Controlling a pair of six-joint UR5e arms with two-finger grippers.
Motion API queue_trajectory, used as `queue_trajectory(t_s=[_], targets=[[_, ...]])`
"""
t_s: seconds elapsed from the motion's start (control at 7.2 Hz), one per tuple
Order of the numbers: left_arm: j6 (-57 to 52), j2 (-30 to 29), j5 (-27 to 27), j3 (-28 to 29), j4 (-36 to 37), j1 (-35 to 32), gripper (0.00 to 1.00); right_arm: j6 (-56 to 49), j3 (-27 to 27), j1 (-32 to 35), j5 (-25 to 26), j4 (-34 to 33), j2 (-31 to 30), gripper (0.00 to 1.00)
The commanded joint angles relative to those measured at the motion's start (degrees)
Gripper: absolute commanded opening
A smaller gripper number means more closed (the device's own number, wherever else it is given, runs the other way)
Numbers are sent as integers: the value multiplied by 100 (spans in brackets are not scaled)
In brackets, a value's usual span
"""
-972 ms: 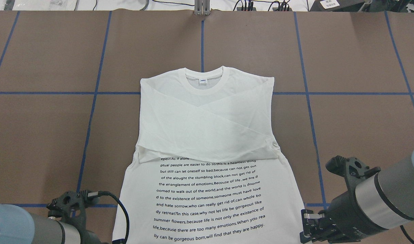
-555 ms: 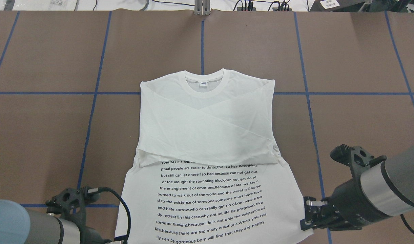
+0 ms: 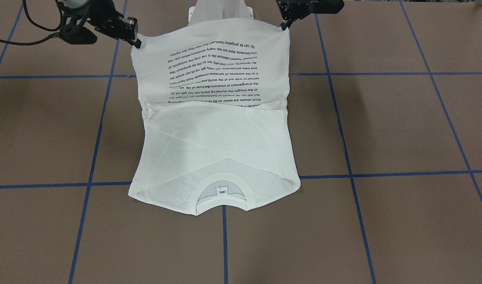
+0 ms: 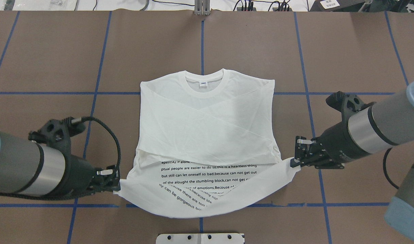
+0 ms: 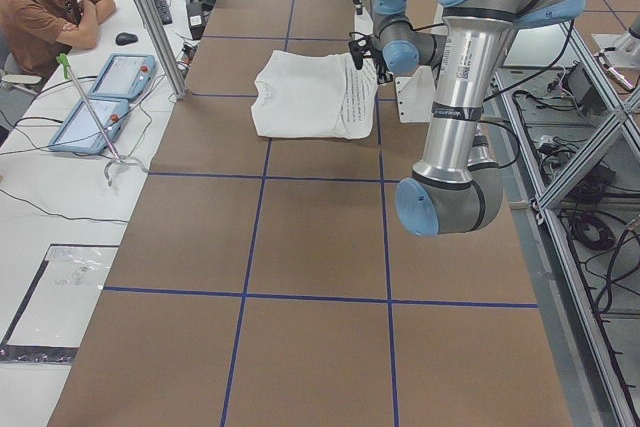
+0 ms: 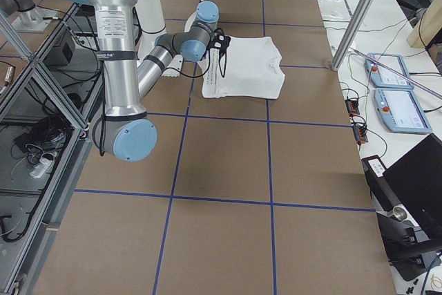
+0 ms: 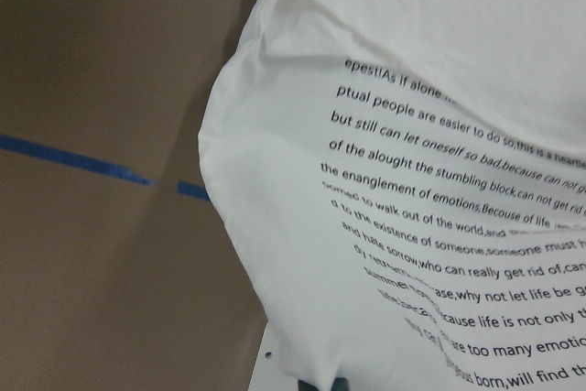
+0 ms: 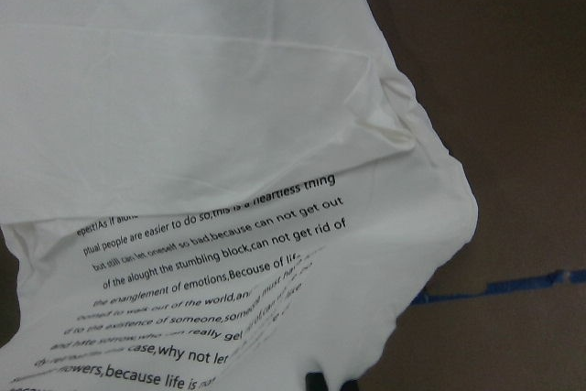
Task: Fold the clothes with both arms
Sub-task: 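Lift the hem with both grippers and fold it toward the collar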
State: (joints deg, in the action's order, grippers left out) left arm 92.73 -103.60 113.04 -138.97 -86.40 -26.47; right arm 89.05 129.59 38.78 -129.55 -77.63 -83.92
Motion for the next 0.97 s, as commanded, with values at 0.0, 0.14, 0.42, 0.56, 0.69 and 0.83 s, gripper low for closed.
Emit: queue_trajectory(t_s=[0.0, 0.14, 0.42, 0.56, 0.69, 0.83], targets=[[-666, -169, 402, 438, -43, -1006, 0, -676, -834, 838, -253, 11, 514, 0], [-747, -440, 394, 920, -69, -1227, 0, -713, -1379, 1120, -360, 11, 995, 0], [-765, -977, 385, 1931, -401, -1413, 0, -992, -2251, 1385, -326, 11, 1595, 0], [-765, -987, 385, 2370, -926, -1570, 0, -1160, -2515, 1430, -291, 11, 1676, 0], [-765, -987, 385, 2749, -1401, -1816, 0, -1240, -2944, 1500, -282, 11, 2007, 0], [-757, -1031, 385, 3179, -1858, -1861, 0, -1293, -3288, 1527, -273, 11, 2202, 0]])
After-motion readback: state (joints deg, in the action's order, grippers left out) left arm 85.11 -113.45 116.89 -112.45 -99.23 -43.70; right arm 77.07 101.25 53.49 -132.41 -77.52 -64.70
